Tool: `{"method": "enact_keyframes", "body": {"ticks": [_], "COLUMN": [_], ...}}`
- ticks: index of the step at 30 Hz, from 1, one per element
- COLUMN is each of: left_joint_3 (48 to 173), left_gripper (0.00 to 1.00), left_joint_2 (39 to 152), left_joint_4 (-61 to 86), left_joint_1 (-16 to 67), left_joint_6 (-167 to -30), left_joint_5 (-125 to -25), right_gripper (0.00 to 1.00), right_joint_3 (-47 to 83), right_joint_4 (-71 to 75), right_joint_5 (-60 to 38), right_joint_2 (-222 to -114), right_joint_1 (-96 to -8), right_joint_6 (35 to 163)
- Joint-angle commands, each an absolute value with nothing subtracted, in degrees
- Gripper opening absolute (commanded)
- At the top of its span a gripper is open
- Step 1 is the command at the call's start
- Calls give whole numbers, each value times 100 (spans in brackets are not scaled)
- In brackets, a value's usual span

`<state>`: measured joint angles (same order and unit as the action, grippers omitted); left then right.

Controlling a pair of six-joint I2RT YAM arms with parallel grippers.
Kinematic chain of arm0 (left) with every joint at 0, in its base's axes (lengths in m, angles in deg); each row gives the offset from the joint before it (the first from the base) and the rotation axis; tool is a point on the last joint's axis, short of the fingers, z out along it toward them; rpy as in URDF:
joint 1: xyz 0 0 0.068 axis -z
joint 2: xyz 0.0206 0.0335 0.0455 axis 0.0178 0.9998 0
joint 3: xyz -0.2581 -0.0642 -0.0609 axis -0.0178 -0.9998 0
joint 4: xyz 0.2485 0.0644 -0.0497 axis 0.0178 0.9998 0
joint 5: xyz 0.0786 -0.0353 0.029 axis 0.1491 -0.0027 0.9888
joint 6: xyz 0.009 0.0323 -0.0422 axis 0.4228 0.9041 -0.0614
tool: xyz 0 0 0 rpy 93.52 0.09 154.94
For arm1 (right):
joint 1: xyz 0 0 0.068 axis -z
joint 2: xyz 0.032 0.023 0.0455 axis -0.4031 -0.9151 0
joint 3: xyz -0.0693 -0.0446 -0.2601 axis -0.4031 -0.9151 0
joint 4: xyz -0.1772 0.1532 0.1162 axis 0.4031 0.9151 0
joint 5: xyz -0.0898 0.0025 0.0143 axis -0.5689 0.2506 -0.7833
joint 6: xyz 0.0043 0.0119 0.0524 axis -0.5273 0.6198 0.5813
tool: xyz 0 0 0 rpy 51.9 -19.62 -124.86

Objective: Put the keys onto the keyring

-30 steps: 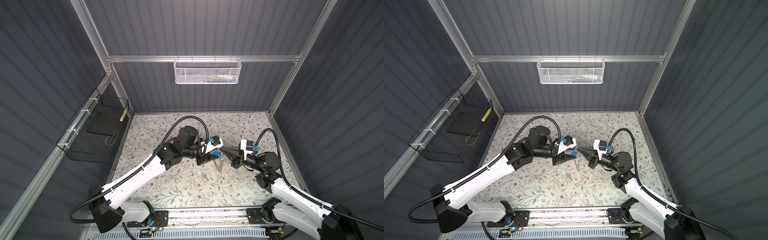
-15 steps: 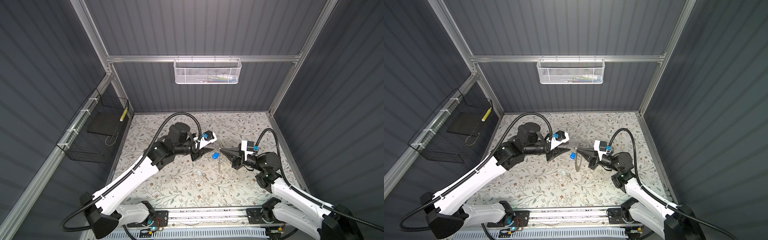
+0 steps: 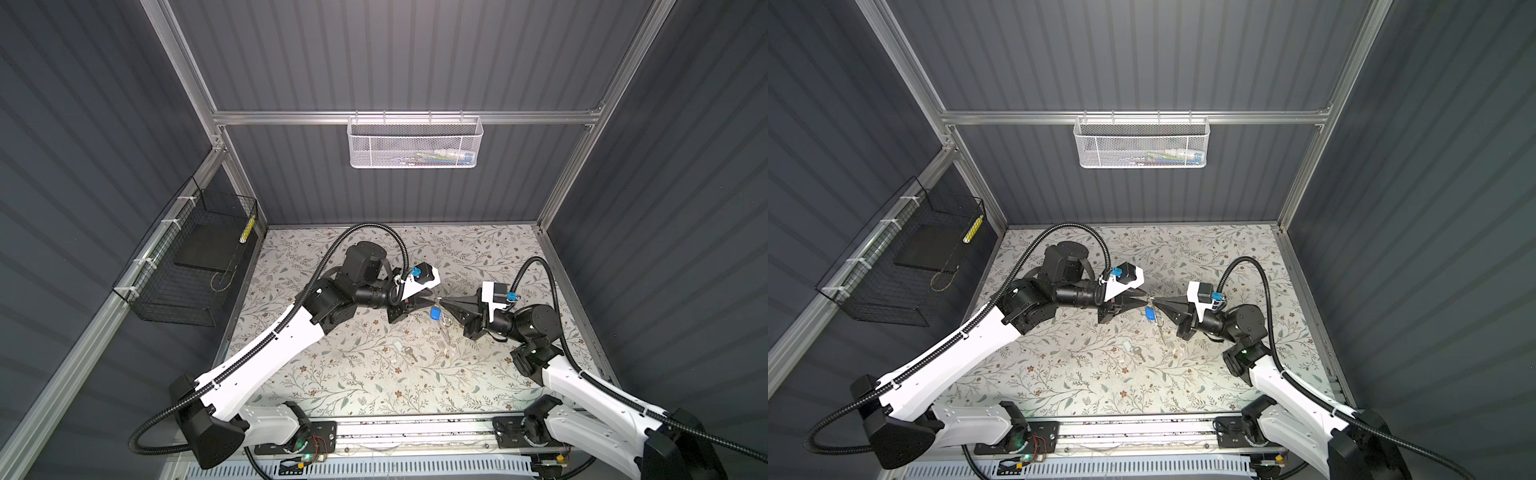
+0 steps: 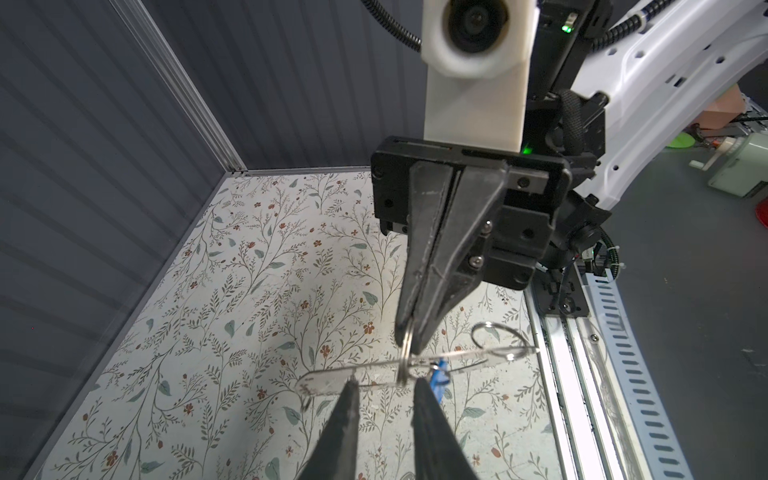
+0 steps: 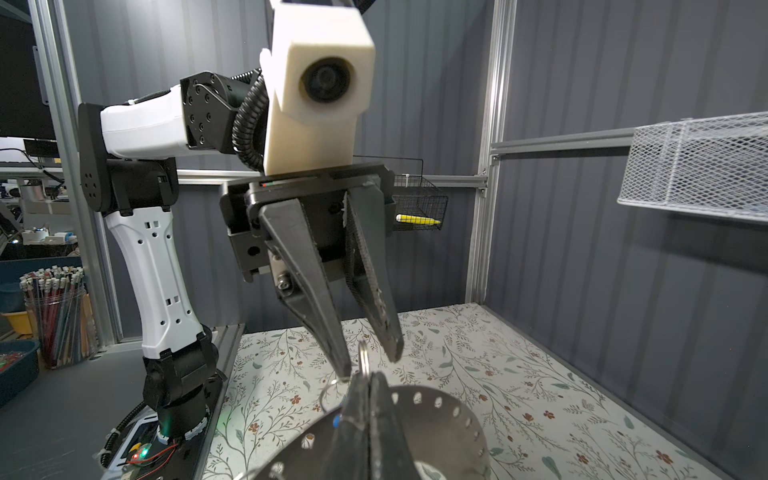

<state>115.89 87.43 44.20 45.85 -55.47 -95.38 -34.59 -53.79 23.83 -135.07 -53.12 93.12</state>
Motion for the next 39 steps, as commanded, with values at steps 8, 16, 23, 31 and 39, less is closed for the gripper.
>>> {"method": "enact_keyframes", "body": {"ticks": [8, 16, 23, 31, 39], "left_joint_3": [11756, 11870, 12724, 13975, 14291], "left_gripper": [14, 0, 0, 0, 0], "left_joint_2": [8936, 8928, 9217, 9858, 10060], "left_joint_4": [4359, 4566, 5835, 7754, 8056], "left_joint_1": [4578, 4578, 4574, 4575, 4702], "left_joint_6": [-5407, -5222, -4695, -4052, -4002], "left_joint_5": [-9905, -9879, -9470, -9083, -8906], "right_gripper": [0, 3, 22, 23, 23], "right_joint_3": [-3242, -3258, -2818, -2001, -1927], "right_joint_4": [-5570, -5403, -2713, -573, -686], "right_joint_5": [2487, 2352, 1759, 1104, 959], "right_joint_2": [-13563, -13527, -12701, -12380, -12722], "right_joint_1": [-5295, -5295, -5306, -5764, -6015], "right_joint_6": [9360, 9269, 7633, 6076, 6104]}}
